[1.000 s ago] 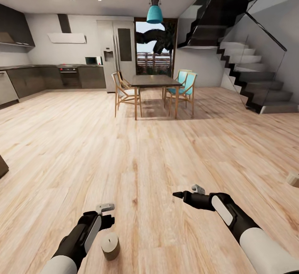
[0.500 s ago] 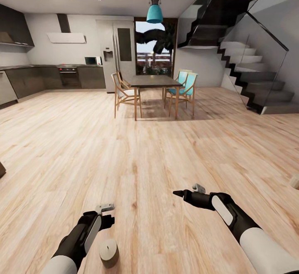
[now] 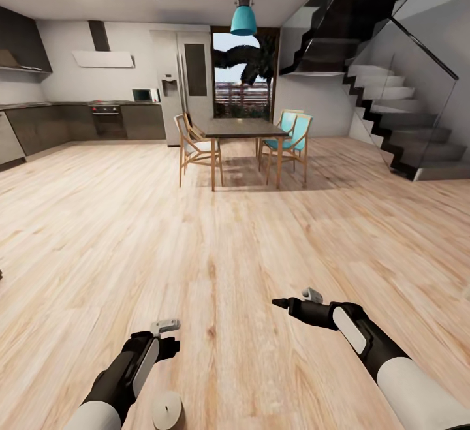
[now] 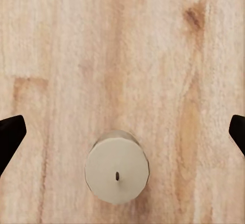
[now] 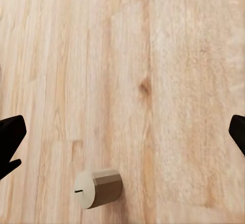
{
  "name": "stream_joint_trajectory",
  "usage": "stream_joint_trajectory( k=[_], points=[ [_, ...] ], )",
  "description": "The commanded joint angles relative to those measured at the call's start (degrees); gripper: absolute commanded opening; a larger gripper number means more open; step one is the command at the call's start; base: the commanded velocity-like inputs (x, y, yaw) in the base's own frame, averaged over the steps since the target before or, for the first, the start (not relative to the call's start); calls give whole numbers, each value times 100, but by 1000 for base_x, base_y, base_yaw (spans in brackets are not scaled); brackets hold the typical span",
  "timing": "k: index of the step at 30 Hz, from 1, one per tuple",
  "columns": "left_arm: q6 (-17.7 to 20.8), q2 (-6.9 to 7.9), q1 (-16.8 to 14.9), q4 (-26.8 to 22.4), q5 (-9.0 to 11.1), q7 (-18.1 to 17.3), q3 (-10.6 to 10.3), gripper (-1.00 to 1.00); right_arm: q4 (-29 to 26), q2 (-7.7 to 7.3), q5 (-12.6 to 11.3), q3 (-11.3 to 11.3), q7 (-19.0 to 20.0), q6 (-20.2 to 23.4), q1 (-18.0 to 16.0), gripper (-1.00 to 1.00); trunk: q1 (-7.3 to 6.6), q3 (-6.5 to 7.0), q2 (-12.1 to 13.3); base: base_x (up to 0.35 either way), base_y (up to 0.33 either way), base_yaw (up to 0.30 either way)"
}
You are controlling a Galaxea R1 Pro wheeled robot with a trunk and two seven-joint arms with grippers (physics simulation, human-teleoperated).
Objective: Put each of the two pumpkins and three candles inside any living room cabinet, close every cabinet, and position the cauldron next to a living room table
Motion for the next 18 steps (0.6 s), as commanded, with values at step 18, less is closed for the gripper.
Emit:
stream_joint_trajectory(
  k=[18],
  points=[
    [22, 3, -2, -11, 53, 41, 14, 100, -3, -6, -11, 20, 39, 11, -5, 100, 3, -28, -4, 16, 0, 0]
  ],
)
